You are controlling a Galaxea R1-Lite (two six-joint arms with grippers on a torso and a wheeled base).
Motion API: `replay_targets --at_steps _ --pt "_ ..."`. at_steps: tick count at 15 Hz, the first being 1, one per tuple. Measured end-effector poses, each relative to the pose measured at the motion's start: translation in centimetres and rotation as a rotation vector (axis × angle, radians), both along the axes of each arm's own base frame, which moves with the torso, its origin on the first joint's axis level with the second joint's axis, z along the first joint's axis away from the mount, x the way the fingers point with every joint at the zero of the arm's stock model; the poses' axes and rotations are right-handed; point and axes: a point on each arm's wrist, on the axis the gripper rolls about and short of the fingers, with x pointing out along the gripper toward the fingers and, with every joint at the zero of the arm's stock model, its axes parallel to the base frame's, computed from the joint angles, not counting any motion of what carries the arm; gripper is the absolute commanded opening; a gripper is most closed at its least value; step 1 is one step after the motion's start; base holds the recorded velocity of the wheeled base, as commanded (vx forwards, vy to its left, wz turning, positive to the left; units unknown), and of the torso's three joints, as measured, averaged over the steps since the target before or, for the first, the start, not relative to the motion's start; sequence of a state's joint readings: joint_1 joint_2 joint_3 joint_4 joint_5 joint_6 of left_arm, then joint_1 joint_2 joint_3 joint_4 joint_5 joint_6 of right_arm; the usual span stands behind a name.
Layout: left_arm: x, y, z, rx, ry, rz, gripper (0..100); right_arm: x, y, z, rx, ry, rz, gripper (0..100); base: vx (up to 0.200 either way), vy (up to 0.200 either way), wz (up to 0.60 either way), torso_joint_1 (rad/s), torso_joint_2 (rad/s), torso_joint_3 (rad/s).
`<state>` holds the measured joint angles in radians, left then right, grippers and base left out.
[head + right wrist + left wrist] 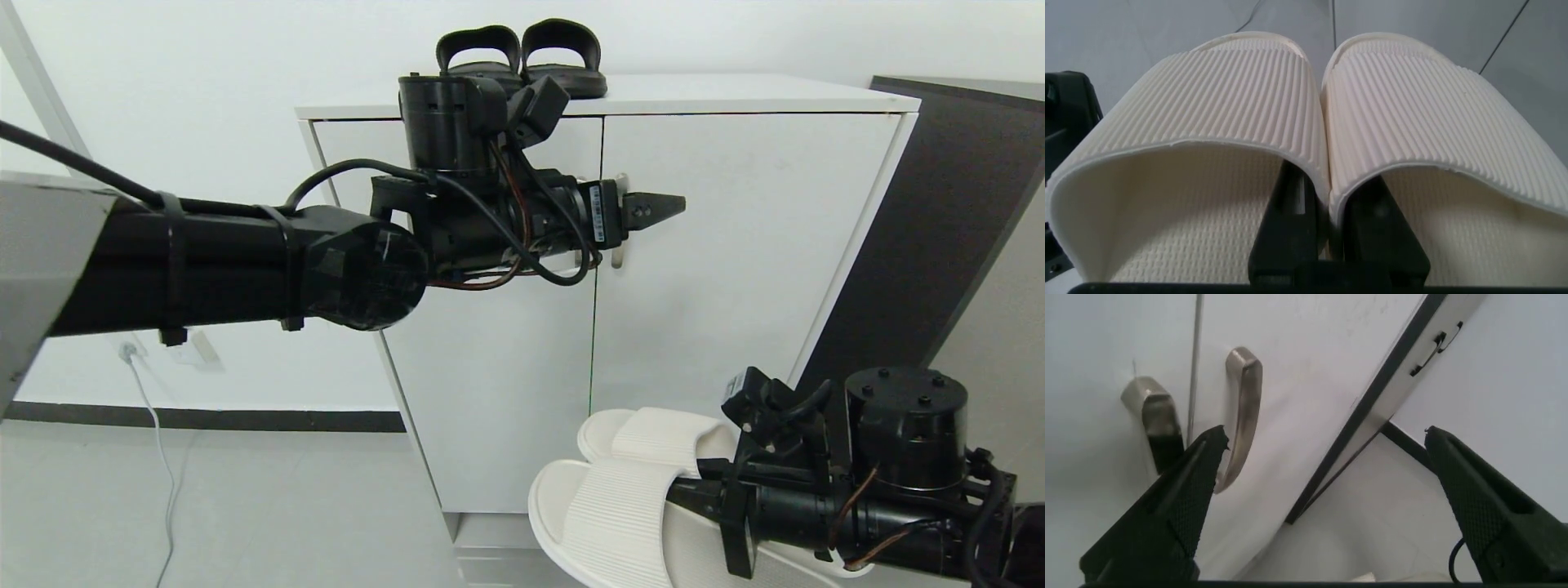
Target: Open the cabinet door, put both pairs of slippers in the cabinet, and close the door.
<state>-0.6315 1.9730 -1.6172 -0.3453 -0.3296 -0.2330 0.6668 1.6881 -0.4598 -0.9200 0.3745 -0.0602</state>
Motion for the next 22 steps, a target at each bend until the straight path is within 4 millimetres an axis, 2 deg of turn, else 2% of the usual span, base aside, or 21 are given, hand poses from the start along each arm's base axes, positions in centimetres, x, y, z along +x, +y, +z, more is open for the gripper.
replay_targets --at_steps 7,8,15,18,22 --pt "1.5 -0.6 -0.6 0.015 0.020 0.016 100 0.0 0.0 0.0 -0.001 0.002 -0.001 0 0.000 0.000 0.00 0.000 0.00 0.000" --pt "1.5 -0.7 -0.7 0.016 0.022 0.014 0 0.0 0.0 -0.1 -0.001 0.003 -0.001 0 0.000 0.000 0.00 0.000 0.00 0.000" --pt "1.4 -0.8 -1.3 0.018 0.054 0.017 0 -0.2 0.0 -0.3 -0.004 0.015 0.019 0 0.000 0.000 0.00 0.000 0.00 0.000" --pt "0.0 -1.1 -1.6 0.023 0.060 -0.011 0 -0.7 -0.1 -0.7 0.002 0.045 0.095 0 0.000 0.000 0.00 0.000 0.00 0.000" --pt "-2.9 -1.8 -1.6 0.017 0.046 -0.074 0 -1.3 -0.1 -1.1 -0.005 0.059 0.134 0 0.000 0.000 0.00 0.000 0.00 0.000"
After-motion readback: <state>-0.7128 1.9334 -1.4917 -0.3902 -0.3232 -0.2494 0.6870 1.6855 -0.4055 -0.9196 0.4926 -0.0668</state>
